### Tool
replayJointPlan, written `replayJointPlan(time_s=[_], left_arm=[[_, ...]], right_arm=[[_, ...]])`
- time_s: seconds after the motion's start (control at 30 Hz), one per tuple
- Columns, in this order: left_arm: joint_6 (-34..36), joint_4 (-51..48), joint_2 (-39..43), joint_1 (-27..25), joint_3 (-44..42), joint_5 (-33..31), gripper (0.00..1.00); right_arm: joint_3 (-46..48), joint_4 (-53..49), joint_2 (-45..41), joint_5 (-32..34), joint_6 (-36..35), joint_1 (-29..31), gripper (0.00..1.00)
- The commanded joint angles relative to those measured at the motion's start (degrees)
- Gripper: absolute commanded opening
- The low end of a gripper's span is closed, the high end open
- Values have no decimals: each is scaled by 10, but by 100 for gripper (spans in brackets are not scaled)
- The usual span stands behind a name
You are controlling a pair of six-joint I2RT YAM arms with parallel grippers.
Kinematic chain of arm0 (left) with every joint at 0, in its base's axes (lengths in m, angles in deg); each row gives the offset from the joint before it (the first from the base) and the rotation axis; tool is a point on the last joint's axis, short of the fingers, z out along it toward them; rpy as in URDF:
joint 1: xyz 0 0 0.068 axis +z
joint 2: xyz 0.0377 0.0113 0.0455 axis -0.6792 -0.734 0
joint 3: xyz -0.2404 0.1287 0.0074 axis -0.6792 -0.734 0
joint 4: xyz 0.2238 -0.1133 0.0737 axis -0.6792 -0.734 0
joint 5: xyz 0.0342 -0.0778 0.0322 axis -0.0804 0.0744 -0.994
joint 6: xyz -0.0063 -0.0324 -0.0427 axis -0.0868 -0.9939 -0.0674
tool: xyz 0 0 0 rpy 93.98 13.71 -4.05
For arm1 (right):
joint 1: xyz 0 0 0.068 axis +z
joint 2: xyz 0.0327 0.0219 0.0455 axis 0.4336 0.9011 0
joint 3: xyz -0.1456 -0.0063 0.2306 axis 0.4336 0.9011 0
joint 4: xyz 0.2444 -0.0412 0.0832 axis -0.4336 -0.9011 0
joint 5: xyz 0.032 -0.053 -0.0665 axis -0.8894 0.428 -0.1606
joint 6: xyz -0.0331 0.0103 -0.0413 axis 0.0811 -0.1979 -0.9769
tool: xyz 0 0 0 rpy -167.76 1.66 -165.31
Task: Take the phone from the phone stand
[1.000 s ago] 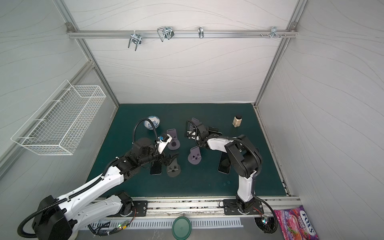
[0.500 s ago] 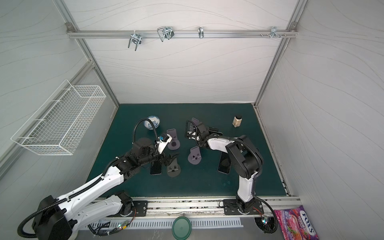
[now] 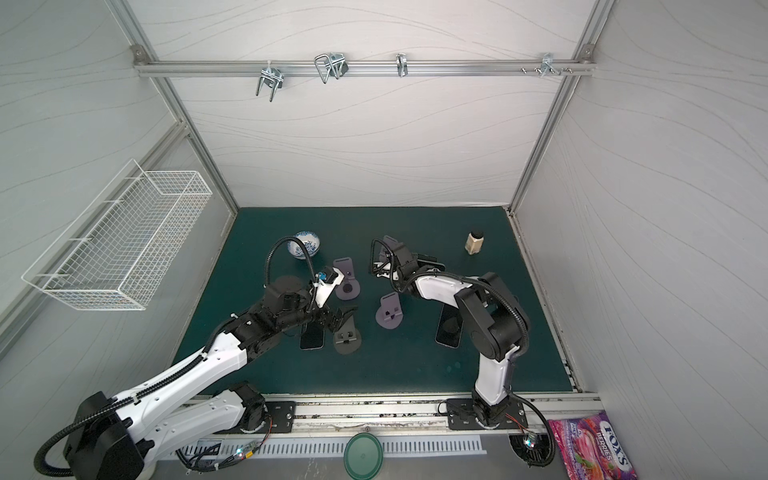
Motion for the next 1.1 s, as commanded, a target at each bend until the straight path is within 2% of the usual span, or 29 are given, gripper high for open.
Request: replayJointPlan(time_s=[0.0,1.07], left_arm=[[0,13,4,-2,15,-1,94],[9,18,4,-3,12,14,94]], right_arm=[[-20,-4,-31,2,0,4,50],[-26,-47,-80,4,59,5,49]])
